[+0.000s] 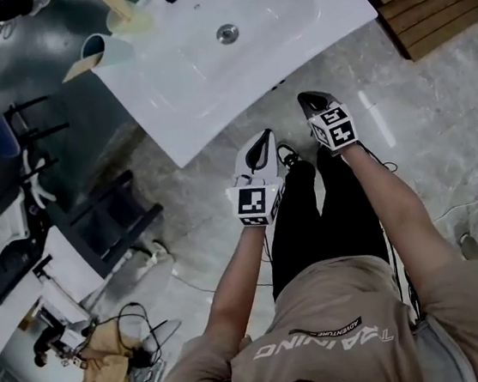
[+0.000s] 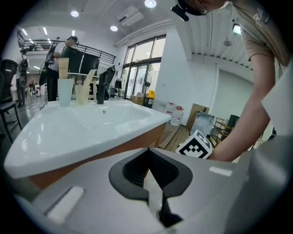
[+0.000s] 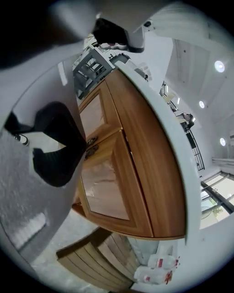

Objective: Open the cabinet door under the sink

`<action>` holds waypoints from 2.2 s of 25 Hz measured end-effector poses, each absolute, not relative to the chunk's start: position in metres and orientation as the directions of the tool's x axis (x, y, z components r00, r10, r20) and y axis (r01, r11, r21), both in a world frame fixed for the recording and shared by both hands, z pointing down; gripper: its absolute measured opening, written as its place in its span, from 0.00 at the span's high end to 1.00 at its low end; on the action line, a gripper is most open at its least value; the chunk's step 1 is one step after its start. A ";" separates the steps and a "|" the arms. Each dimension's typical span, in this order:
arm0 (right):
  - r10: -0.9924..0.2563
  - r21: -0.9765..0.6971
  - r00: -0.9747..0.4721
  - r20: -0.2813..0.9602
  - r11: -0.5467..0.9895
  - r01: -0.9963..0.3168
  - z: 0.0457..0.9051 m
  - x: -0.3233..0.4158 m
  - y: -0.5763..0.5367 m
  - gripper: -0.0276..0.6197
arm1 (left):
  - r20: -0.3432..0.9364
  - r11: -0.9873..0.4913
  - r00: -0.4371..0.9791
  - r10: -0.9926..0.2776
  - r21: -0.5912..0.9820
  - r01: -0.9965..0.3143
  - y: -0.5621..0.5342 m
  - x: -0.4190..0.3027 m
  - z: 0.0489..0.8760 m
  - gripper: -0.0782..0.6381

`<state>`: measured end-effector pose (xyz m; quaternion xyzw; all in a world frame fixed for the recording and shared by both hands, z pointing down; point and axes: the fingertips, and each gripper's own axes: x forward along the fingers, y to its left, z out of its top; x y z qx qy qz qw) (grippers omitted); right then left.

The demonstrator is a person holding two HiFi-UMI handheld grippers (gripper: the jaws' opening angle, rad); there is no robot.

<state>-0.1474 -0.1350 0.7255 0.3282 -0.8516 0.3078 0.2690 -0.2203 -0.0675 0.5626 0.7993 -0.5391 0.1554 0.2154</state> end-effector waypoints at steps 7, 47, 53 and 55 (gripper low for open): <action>-0.342 -0.270 -0.603 0.720 0.662 -0.699 0.782 -0.171 -0.159 0.86 | 0.501 -0.311 0.362 -0.786 0.185 -0.932 -0.070 -0.208 0.611 0.87; -0.559 -0.966 -0.812 0.165 0.075 -0.248 0.819 -0.191 -0.189 0.81 | 0.573 -0.286 0.358 -0.737 0.214 -0.934 -0.037 -0.246 0.669 0.87; -0.636 -0.998 -0.771 -0.037 -0.009 0.055 0.813 -0.196 -0.191 0.82 | 0.581 -0.292 0.367 -0.727 0.222 -0.930 -0.037 -0.241 0.677 0.87; -0.646 -0.997 -0.761 -0.051 -0.013 0.078 0.813 -0.195 -0.191 0.82 | 0.579 -0.291 0.366 -0.729 0.221 -0.931 -0.037 -0.240 0.678 0.87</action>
